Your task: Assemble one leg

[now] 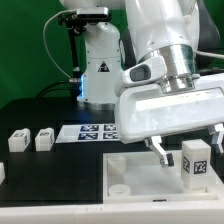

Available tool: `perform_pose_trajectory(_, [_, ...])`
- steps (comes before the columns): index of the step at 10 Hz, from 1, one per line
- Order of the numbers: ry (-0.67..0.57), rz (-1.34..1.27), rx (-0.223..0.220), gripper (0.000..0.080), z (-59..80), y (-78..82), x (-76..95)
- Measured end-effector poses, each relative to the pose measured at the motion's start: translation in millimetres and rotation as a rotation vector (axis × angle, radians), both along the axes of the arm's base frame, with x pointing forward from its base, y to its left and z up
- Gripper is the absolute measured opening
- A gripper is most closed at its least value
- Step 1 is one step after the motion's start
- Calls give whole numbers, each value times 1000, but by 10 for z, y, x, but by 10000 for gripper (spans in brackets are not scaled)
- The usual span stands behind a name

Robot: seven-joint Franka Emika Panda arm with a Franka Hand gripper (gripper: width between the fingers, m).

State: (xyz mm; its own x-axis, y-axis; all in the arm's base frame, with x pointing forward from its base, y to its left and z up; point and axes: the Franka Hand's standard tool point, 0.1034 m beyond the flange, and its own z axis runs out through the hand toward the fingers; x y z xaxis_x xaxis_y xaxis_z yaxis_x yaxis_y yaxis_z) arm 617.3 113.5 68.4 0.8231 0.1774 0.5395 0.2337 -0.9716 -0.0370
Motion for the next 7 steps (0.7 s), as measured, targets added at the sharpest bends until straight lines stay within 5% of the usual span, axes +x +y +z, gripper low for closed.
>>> perform_pose_trajectory(5, [80,21,-10,648,414,34,204])
perform_pose_trajectory(7, [197,32,-16,648,305,37,177])
